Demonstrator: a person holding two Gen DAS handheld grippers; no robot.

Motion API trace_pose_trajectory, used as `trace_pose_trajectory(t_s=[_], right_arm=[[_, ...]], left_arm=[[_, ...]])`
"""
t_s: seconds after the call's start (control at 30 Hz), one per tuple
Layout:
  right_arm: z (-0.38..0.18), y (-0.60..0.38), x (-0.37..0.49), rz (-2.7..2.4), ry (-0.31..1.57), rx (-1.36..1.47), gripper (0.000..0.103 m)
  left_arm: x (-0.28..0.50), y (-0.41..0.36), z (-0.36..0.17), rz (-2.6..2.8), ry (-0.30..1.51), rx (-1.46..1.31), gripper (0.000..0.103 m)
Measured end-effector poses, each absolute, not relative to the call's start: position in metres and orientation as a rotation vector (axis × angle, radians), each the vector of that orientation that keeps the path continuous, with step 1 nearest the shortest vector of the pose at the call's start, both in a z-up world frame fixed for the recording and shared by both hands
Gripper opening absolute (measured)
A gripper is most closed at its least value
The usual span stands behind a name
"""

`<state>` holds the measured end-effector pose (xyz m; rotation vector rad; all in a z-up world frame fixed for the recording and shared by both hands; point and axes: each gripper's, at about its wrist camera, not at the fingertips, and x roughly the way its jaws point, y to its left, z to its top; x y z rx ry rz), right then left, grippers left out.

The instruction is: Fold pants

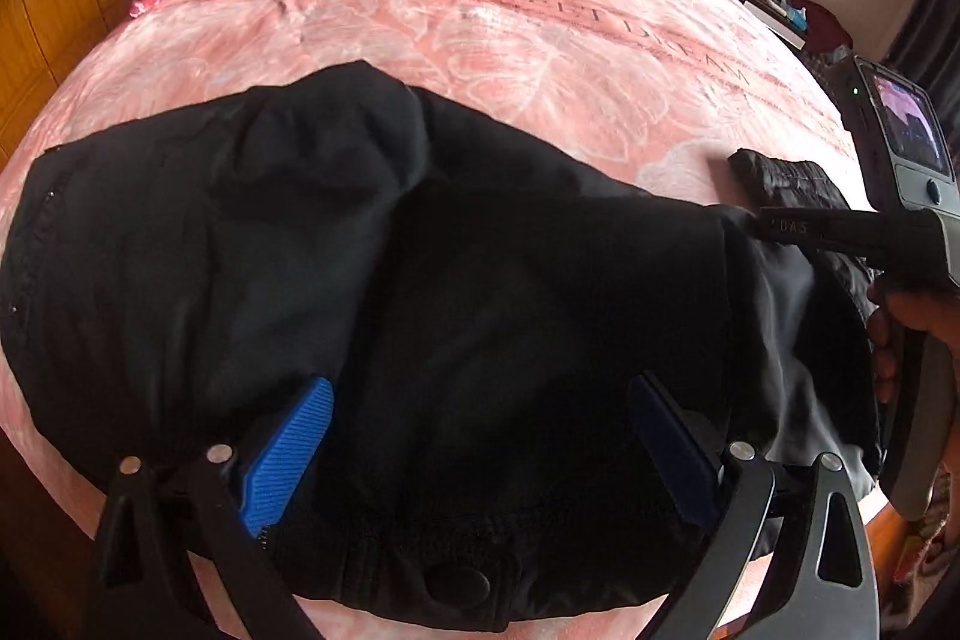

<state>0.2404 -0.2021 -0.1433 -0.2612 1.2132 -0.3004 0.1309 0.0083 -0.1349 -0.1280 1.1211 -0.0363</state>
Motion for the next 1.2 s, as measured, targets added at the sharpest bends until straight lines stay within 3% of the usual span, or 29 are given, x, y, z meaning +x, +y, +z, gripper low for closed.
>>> trace_pose_trajectory(t_s=[0.13, 0.23, 0.5, 0.77, 0.87, 1.0, 1.2], right_arm=[[-0.139, -0.214, 0.238, -0.292, 1.197, -0.211, 0.007], [-0.117, -0.224, 0.227, -0.278, 1.138, -0.155, 0.004], [-0.032, -0.290, 0.166, -0.225, 0.964, 0.032, 0.005], [-0.028, -0.372, 0.101, -0.281, 0.941, 0.198, 0.007], [-0.038, -0.394, 0.080, -0.322, 0.948, 0.260, 0.013], [-0.051, -0.418, 0.059, -0.373, 0.966, 0.279, 0.029], [-0.072, -0.452, 0.037, -0.444, 1.013, 0.286, 0.036]], left_arm=[[0.127, 0.005, -0.137, -0.043, 1.112, -0.101, 0.099], [0.124, 0.002, -0.137, -0.044, 1.114, -0.082, 0.099], [0.113, -0.007, -0.132, -0.039, 1.105, -0.126, 0.099], [0.103, -0.037, -0.117, -0.055, 1.045, -0.147, 0.099], [0.104, -0.060, -0.116, -0.091, 1.053, -0.087, 0.099], [0.108, -0.084, -0.116, -0.124, 1.062, -0.055, 0.099], [0.107, -0.106, -0.119, -0.150, 1.084, -0.084, 0.099]])
